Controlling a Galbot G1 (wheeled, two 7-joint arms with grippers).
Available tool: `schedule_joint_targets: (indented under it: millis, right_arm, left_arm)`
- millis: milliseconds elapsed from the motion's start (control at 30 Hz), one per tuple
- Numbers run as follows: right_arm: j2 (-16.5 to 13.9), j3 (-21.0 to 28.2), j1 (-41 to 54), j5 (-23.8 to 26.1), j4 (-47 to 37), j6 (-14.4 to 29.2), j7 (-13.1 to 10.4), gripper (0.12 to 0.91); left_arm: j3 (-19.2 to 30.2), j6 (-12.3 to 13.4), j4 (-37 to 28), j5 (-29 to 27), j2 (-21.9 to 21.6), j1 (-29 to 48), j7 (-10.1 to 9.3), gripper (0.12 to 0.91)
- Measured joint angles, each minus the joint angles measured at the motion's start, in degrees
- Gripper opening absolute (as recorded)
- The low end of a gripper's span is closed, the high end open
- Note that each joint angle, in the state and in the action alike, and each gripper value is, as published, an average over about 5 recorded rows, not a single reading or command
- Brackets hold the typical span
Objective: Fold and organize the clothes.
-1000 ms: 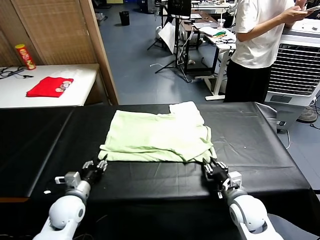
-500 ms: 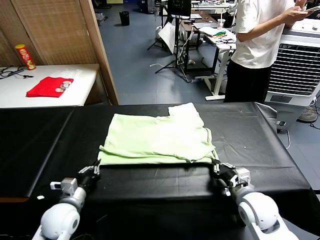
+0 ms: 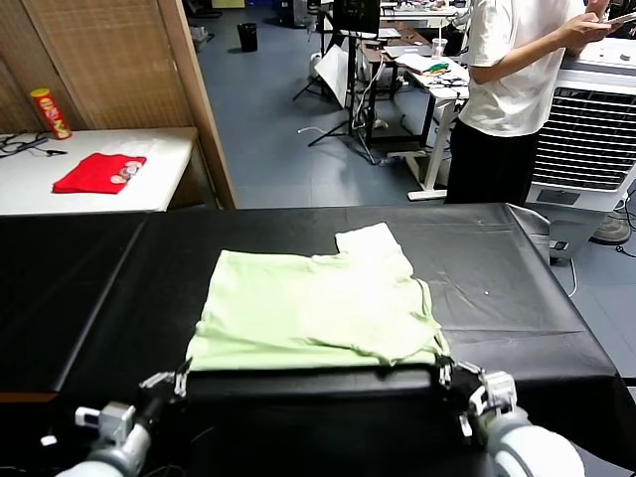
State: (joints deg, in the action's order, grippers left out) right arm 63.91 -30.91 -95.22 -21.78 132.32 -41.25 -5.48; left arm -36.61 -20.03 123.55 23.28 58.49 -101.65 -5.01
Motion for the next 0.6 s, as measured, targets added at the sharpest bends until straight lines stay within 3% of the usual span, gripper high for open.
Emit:
schedule_joint_targets:
  millis: [67,200,300,433,600]
  right_arm:
    - [-0.05,-0.61,-0.95,-0.38,1.22,-0.33,-0.02,0.395]
    - [-0.63,-2.80,-1.51,-3.13,3.25,-0.05,-0.03,0.628]
    - [-1.26,-4.63,-0.39,-5.75,3.54,2.58,0.43,0.750]
    - [-2.14,-5.02,5.02,-6.77,0.56,7.47,1.82,0.793]
    - [-2.30,-1.62,17.58,-6.44,-8.54,10.44,2.17,0.798]
  left_arm:
    - [-0.21,-0.31,0.28,-0.08,0.12,-0.09,-0.17,0.229]
    - [-0.97,-1.67,1.24,0.05,0.05,-0.03,-0.72,0.456]
    - [-2.01,-2.60,2.47,1.13,0.17,0.18,-1.30,0.622]
    - [-3.26,-3.13,3.55,4.52,0.05,2.72,-2.27,0.773]
    - [-1.57,-5.00,1.15,10.41,-0.86,11.50,-4.56,0.797]
